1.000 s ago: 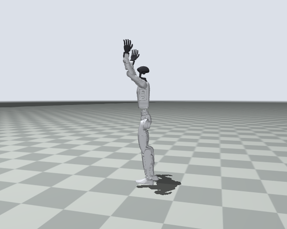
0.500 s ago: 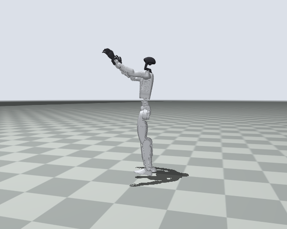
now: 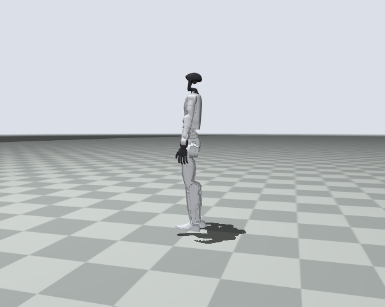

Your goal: Upper body actions

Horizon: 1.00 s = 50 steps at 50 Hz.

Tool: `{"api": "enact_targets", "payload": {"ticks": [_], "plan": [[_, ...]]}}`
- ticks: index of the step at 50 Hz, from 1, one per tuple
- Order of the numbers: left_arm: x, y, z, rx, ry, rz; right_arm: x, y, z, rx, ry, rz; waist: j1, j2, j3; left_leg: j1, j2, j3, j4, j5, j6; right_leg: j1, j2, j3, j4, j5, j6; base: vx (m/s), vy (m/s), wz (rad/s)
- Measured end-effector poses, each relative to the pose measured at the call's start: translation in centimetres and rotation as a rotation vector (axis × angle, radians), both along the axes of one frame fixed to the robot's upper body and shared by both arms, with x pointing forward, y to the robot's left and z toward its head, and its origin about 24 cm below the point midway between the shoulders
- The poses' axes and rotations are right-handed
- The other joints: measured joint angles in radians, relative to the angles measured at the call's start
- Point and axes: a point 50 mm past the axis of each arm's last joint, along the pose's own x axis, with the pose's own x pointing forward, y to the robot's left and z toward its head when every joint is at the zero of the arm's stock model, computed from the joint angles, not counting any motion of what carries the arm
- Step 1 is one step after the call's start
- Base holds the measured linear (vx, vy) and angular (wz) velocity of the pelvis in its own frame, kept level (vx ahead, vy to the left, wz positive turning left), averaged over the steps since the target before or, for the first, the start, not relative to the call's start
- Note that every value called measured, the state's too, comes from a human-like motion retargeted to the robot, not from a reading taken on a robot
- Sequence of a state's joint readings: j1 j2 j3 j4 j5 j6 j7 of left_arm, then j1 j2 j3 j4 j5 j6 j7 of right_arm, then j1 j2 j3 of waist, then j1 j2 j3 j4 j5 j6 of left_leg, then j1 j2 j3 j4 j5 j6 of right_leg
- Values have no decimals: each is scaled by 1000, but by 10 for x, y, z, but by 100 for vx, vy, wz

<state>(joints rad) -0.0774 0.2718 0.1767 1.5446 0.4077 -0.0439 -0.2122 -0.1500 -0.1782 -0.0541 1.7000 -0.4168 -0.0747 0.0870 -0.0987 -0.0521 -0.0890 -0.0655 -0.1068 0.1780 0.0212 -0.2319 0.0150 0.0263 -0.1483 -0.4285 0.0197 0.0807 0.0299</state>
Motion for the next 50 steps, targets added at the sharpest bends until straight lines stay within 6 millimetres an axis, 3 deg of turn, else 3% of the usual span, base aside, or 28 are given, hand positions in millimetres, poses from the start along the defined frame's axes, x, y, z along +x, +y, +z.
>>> {"api": "enact_targets", "payload": {"ticks": [2,5,9,12,15,20,30,36,41,47,50], "plan": [[-38,-4,-4,5,91,58,-52,-4,-2,-34,148,-83,3,2,3,-3,0,2,-1,-3,-1,-6,0,4,1,-2,1,8,-3,-9],[-82,-16,-5,-11,196,154,-103,-3,2,-54,268,-201,5,0,6,-3,-2,3,-3,-6,-2,-8,0,7,0,-3,3,7,-4,-8],[-133,-44,-3,-51,307,384,-146,-1,10,-87,366,-274,5,9,7,1,1,4,-5,-12,-2,-8,5,16,1,-7,6,8,-2,-10],[-163,-70,1,-102,383,571,-159,-5,15,-102,412,-214,-3,18,10,6,4,8,-5,-15,-2,-6,10,23,2,-8,8,4,0,-8],[-174,-92,3,-135,412,681,-159,-8,15,-112,429,-138,-7,22,18,12,6,13,-6,-18,-2,-5,12,31,3,-7,8,0,0,0],[-162,-110,-2,-174,354,729,-132,-6,7,-114,346,-64,-8,17,32,20,4,6,-6,-16,-2,5,0,23,1,-1,18,0,0,5],[-104,-65,-13,-43,168,333,-37,14,-8,-7,4,39,19,0,39,23,2,8,-6,-9,2,10,9,19,1,-2,5,0,0,4],[-88,-58,-14,-30,107,317,-1,25,-7,42,-99,170,31,-8,44,26,4,10,-3,-9,1,10,10,24,3,-1,2,0,0,0],[-98,-67,-13,-76,148,363,-5,28,-7,32,-85,250,37,-11,55,36,5,14,-3,-11,0,16,12,28,5,-3,2,0,0,0],[-123,-77,-10,-98,245,359,-45,13,-7,-31,56,279,26,-8,62,51,5,13,-10,-16,-1,25,14,26,8,-10,5,0,0,-10],[-132,-82,-9,-105,278,402,-66,3,-5,-46,144,240,171,-9,65,81,29,166,-30,-42,-10,-11,26,185,50,-38,11,-1,0,-142]]}}
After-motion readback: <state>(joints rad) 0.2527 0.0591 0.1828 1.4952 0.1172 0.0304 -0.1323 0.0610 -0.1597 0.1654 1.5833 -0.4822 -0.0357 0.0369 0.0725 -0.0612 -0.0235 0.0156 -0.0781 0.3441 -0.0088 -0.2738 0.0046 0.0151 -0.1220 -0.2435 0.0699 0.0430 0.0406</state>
